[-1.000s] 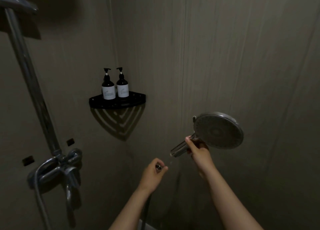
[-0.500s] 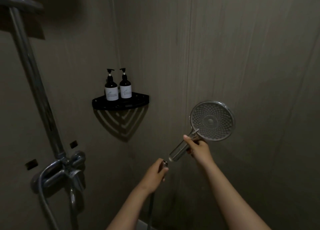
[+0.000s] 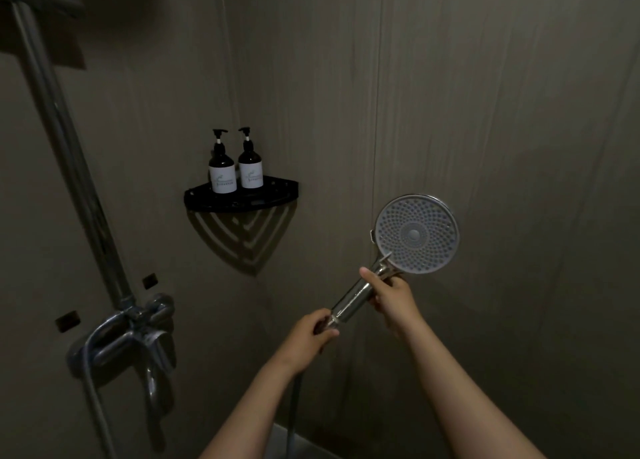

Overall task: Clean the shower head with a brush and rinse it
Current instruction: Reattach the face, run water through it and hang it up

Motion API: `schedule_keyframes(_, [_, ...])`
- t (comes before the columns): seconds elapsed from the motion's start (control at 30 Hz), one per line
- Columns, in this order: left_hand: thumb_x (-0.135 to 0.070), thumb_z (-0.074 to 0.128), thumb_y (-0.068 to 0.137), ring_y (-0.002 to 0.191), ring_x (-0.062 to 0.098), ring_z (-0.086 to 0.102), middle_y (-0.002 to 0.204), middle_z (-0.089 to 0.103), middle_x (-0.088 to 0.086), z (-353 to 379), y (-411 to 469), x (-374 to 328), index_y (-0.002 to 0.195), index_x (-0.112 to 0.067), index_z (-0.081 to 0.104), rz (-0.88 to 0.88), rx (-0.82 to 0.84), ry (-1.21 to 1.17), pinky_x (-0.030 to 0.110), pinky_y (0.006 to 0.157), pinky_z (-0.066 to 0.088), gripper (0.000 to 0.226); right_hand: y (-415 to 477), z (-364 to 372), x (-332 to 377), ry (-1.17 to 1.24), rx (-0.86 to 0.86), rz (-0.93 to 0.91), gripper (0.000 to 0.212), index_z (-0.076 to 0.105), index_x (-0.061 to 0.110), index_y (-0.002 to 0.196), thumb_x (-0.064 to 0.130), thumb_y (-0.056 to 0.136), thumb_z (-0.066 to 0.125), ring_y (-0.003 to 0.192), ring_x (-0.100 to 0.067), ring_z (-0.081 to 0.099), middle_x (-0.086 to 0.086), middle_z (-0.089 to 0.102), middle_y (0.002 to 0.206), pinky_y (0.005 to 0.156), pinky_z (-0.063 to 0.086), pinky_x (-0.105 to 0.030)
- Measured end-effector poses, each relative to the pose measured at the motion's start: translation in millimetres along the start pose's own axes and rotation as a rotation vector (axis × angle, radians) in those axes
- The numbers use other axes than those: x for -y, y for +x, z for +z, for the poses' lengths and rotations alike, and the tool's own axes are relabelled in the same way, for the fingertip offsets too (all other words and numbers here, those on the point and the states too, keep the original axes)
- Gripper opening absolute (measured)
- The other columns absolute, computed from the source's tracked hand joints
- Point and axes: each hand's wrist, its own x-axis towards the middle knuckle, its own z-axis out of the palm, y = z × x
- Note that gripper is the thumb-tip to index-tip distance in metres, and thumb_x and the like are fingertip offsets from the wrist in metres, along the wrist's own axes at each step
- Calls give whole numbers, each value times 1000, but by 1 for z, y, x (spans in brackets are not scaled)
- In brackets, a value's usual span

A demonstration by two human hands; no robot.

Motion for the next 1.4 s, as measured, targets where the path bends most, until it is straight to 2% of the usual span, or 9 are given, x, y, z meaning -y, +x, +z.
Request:
schedule_keyframes(0.13, [-11, 61, 89, 68, -2, 47, 72, 49, -14, 0, -5, 4, 100, -12, 58, -21, 60, 14, 14, 63, 39, 12, -7, -1, -6, -60, -31, 20, 31, 51, 17, 59, 23, 83, 70, 42, -5, 44, 10, 49, 38, 46, 35, -19])
schedule_keyframes(0.2, [-11, 61, 89, 70, -2, 48, 73, 51, -15, 2, -11, 7, 100, -10, 60, -29, 77, 11, 16, 67, 39, 11, -15, -2, -10, -106, -66, 16, 30, 53, 16, 60, 24, 83, 70, 46, -8, 45, 8, 51, 46, 44, 37, -17])
schedule_keyframes(0.33, [-22, 48, 97, 75, 1, 52, 78, 56, -14, 9, -30, 6, 92, -26, 58, -107, 111, -38, 20, 72, 41, 12, -32, -6, -30, -67, -156, 82, 21, 58, 13, 69, 24, 84, 69, 55, -9, 53, 0, 58, 63, 48, 41, -16])
schedule_keyframes(0.43, [-21, 35, 102, 72, -1, 50, 78, 55, -10, 12, -44, 7, 92, -28, 59, -171, 109, -134, 9, 63, 40, 27, -43, -10, -48, 14, -166, 197, 21, 57, 10, 78, 28, 83, 69, 55, -12, 49, -3, 55, 65, 52, 39, -23])
schedule_keyframes(0.57, [-13, 41, 99, 54, -7, 44, 67, 48, -8, 19, -60, 15, 86, -22, 60, -164, 111, -173, 8, 55, 34, 25, -54, -14, -63, 47, -160, 249, 21, 54, 11, 80, 26, 83, 69, 50, -10, 43, -1, 50, 61, 47, 35, -20])
schedule_keyframes(0.73, [-15, 52, 95, 56, -7, 49, 62, 58, -12, 24, -71, 26, 83, -22, 66, -186, 49, -236, 11, 57, 38, 20, -66, -14, -70, 69, -165, 243, 19, 55, 10, 77, 23, 84, 68, 53, -11, 44, -4, 52, 62, 51, 35, -23])
schedule_keyframes(1.07, [0, 67, 82, 57, -7, 52, 65, 62, -10, 28, -88, 33, 82, -11, 69, -136, -35, -285, 9, 57, 40, 12, -83, -21, -89, 189, -159, 324, 22, 51, 12, 77, 24, 84, 68, 34, -3, 37, 7, 46, 42, 36, 30, -14])
schedule_keyframes(1.23, [3, 68, 80, 62, -12, 57, 73, 66, -8, 31, -93, 30, 84, -12, 68, -157, -86, -276, 5, 62, 42, 16, -91, -20, -88, 197, -179, 325, 19, 53, 13, 80, 24, 83, 69, 36, -2, 41, 2, 47, 55, 37, 34, -13])
schedule_keyframes(1.4, [-4, 59, 89, 45, -3, 48, 56, 62, -8, 30, -100, 27, 84, -12, 66, -240, 23, -342, 10, 43, 34, 12, -99, -22, -90, 237, -193, 315, 20, 51, 13, 81, 24, 85, 67, 37, -3, 38, 4, 45, 53, 37, 31, -14])
